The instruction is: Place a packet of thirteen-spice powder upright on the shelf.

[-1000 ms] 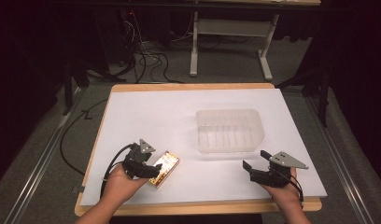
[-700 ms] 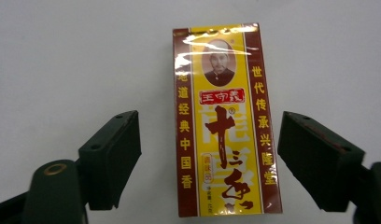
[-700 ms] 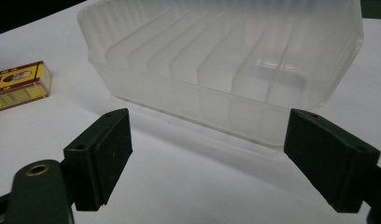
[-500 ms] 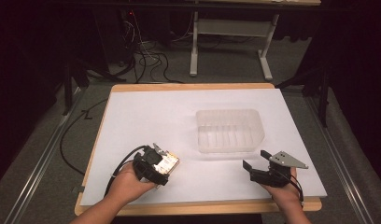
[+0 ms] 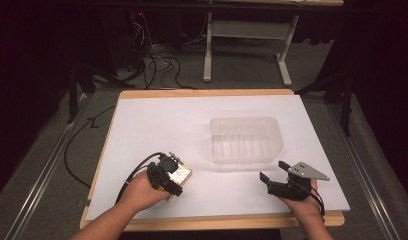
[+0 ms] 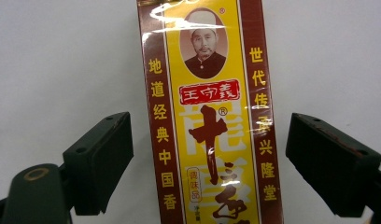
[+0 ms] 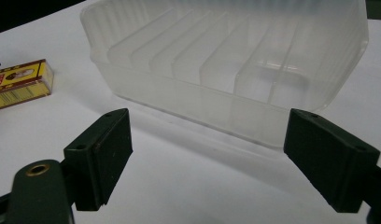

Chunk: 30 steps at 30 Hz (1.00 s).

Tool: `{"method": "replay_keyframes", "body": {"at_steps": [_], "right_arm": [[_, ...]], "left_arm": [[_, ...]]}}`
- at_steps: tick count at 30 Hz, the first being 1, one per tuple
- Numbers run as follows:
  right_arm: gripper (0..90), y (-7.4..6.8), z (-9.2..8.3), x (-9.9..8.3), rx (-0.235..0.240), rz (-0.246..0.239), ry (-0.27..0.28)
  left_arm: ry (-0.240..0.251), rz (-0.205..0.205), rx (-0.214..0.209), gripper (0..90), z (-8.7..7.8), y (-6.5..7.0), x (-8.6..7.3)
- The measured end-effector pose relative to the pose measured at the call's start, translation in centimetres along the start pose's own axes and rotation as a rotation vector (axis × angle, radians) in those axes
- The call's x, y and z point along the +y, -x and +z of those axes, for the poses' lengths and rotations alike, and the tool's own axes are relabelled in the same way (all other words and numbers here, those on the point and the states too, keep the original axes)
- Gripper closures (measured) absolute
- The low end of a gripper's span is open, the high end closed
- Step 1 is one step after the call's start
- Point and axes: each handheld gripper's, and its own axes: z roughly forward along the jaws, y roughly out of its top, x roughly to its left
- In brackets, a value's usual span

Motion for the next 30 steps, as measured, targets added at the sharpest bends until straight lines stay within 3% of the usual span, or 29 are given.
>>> {"method": "replay_keyframes", "body": {"at_steps": [4,8,11,16,30], "right_arm": [[15.8,0.0,0.0,0.0,-0.001,0.001,-0.002],[15.8,0.0,0.0,0.0,-0.001,0.001,0.0],[15.8,0.0,0.0,0.0,-0.006,0.001,-0.002],[15.8,0.1,0.0,0.0,-0.008,0.003,-0.001],[15.9,0.1,0.0,0.0,-0.012,0.004,0.001]], "left_arm": [[-0.017,0.007,-0.015,19.6,0.3,0.0,0.1],[-0.038,0.014,0.0,23.7,0.8,0.2,0.2],[-0.048,-0.003,-0.015,29.3,1.1,0.0,0.2],[-0.054,-0.012,-0.016,30.8,1.1,-0.1,0.3],[-0.018,-0.006,-0.021,31.7,0.2,-0.2,0.0]]}}
